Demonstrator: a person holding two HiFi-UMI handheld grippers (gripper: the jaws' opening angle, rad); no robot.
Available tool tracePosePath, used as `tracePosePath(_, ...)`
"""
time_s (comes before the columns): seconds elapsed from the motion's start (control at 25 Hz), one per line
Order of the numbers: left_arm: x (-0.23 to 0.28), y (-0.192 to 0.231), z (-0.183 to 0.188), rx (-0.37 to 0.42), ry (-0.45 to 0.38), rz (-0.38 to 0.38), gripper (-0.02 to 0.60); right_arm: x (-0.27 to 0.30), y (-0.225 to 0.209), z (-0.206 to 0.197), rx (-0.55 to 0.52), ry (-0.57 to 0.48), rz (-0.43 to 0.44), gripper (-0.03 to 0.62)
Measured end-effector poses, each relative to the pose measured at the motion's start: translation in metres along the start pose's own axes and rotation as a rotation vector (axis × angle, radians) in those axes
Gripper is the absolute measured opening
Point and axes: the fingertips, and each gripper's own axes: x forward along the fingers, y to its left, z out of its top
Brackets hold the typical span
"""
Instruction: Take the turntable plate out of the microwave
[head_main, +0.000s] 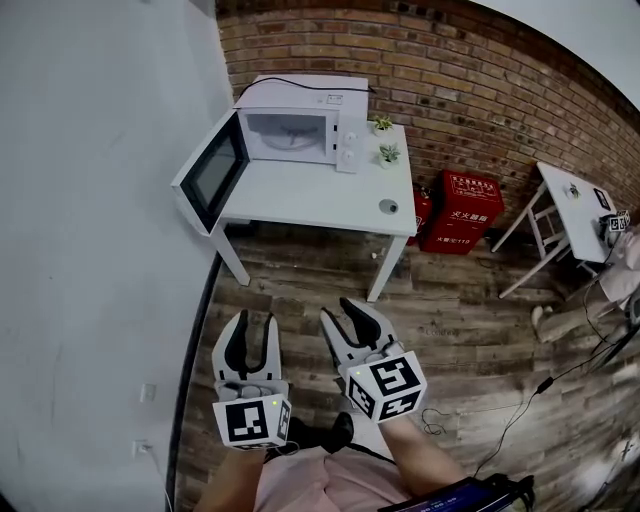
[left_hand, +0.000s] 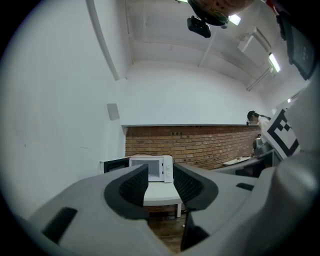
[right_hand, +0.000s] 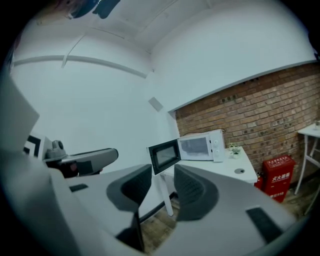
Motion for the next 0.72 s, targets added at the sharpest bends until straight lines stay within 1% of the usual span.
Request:
tracePosePath(0.24, 0.001, -0.012, -0.009, 0.016, 0.007, 0.034, 0.161, -0.007, -0.020, -0.002, -0.018, 0.002, 0.008, 0.146)
tracePosePath(0.4, 0.006, -0.014, -0.016, 0.018, 0.025, 0.045, 0.160, -0.004, -0.033, -0.007, -0.002, 0.014, 0.005, 0.143)
tracePosePath(0.52, 0.019, -0.014, -0.019, 0.019, 0.030, 0.042, 0.160, 0.007, -0.042, -0.008, 0.007, 0.019, 0.005, 0.138)
tracePosePath(0.72, 0.052, -0.001, -0.039, -0.003, 0.055, 0.043, 0.160, 0.039, -0.057, -0.017, 0.012, 0.052, 0.000, 0.138)
